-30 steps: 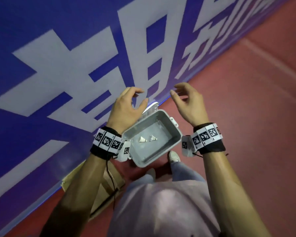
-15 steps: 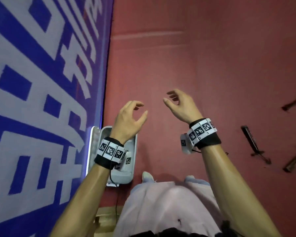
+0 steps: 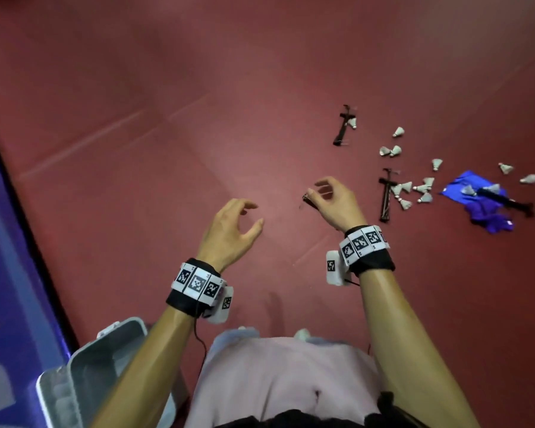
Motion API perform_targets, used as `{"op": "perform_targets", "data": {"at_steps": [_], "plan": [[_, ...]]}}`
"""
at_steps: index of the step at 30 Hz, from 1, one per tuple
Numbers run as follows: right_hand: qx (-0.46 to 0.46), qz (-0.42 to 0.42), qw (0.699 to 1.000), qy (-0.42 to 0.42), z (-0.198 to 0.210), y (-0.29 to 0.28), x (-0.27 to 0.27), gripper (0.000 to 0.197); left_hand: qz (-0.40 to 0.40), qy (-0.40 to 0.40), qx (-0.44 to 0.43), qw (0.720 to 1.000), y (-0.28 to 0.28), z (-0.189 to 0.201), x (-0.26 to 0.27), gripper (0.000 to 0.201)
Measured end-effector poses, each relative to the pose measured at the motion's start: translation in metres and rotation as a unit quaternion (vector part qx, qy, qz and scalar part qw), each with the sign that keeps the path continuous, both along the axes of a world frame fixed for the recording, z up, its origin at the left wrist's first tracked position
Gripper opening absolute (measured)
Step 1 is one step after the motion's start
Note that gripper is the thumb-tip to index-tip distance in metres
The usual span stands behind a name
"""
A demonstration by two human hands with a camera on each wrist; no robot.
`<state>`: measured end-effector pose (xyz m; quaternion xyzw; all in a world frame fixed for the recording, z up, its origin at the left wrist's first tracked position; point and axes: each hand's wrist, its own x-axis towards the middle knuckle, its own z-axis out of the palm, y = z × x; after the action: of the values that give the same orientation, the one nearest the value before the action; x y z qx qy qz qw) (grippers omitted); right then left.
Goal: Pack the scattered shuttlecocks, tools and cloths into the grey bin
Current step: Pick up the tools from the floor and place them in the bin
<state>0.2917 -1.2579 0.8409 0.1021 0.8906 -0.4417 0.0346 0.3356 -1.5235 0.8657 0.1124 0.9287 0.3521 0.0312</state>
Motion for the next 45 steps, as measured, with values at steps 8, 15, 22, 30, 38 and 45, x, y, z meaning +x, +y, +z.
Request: {"op": "perform_targets", "data": {"at_steps": [8, 15, 22, 30, 38, 45], "plan": [[-0.030, -0.167, 0.984, -0.049, -0.045, 0.137, -0.010, 0.032, -0.123, -0.032, -0.046, 0.991, 0.120, -0.016, -0.081, 0.036], [-0.071, -0.257, 0.962, -0.061, -0.085, 0.234, -0.085, 0.032, -0.196, -0.048, -0.023, 0.979, 0.224, -0.063, -0.221, 0.034], [-0.094, -0.360, 0.926, -0.071, -0.099, 0.325, -0.176, 0.033, -0.299, -0.057, -0.062, 0.951, 0.336, -0.079, -0.382, 0.038], [-0.148, -0.445, 0.877, -0.102, -0.135, 0.385, -0.210, 0.041, -0.408, -0.033, -0.149, 0.900, 0.439, -0.095, -0.523, 0.039], [-0.155, -0.403, 0.876, -0.214, -0.239, 0.471, -0.261, 0.052, -0.467, -0.070, -0.370, 0.800, 0.511, -0.226, -0.619, 0.045], [-0.151, -0.326, 0.873, -0.329, -0.382, 0.548, -0.304, 0.048, -0.410, -0.135, -0.551, 0.714, 0.521, -0.354, -0.654, 0.056]]}}
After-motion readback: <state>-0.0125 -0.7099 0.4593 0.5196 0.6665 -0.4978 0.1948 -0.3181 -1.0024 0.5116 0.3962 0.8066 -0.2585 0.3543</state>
